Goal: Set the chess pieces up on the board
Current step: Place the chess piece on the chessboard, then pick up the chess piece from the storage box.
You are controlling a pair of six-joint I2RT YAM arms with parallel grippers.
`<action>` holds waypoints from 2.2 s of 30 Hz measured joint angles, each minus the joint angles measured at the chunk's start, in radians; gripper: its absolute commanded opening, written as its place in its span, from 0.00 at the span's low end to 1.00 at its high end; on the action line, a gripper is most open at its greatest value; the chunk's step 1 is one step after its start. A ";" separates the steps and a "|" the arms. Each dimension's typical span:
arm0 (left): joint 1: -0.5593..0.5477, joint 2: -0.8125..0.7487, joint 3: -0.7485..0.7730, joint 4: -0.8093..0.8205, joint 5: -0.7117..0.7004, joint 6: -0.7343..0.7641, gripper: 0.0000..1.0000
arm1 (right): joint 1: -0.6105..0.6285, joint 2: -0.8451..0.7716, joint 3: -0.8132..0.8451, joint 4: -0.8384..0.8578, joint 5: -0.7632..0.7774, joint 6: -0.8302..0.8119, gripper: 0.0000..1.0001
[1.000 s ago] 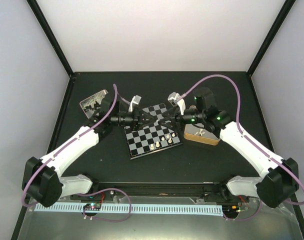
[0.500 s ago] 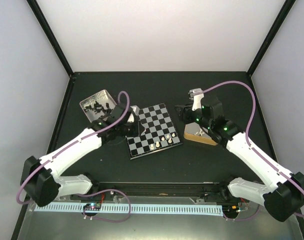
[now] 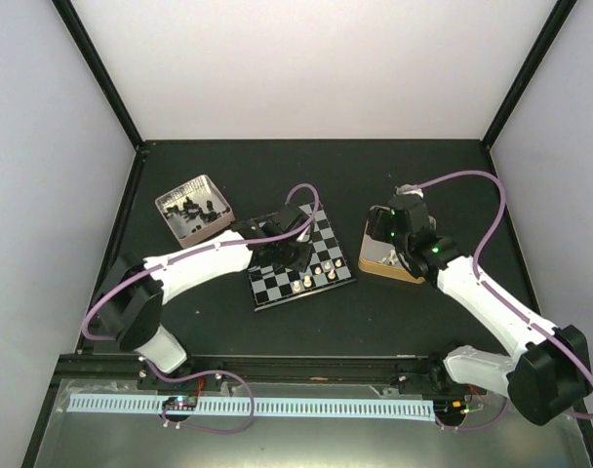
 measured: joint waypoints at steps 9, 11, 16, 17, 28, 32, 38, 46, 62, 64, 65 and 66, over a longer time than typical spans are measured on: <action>-0.001 0.099 0.005 0.008 -0.002 0.049 0.02 | -0.021 0.034 -0.002 -0.016 -0.013 0.016 0.64; -0.001 0.114 0.005 0.011 0.001 0.054 0.02 | -0.022 0.035 -0.002 -0.013 -0.027 0.008 0.64; -0.001 0.155 0.005 0.031 0.002 0.063 0.02 | -0.022 0.035 -0.002 0.007 -0.082 -0.019 0.64; -0.001 0.166 0.005 0.034 0.002 0.066 0.02 | -0.022 0.035 -0.002 0.010 -0.091 -0.022 0.64; -0.001 0.201 0.014 0.033 0.004 0.087 0.12 | -0.022 0.041 -0.002 0.025 -0.126 -0.043 0.64; -0.001 0.202 0.014 0.032 0.005 0.091 0.17 | -0.022 0.046 -0.002 0.025 -0.134 -0.043 0.64; -0.001 0.202 0.023 0.025 0.006 0.097 0.21 | -0.022 0.047 -0.002 0.024 -0.134 -0.042 0.64; 0.002 0.195 0.042 0.015 0.003 0.097 0.28 | -0.026 0.049 0.003 -0.001 -0.108 -0.026 0.64; 0.135 -0.224 -0.073 0.075 -0.088 0.011 0.41 | -0.272 0.454 0.140 -0.033 -0.253 0.026 0.38; 0.146 -0.265 -0.108 0.082 -0.080 0.010 0.41 | -0.278 0.521 0.182 -0.024 -0.273 0.019 0.37; 0.152 -0.282 -0.123 0.086 -0.075 0.010 0.41 | -0.278 0.552 0.203 -0.014 -0.279 0.015 0.35; 0.158 -0.300 -0.140 0.087 -0.065 0.010 0.41 | -0.279 0.581 0.224 -0.006 -0.283 0.012 0.33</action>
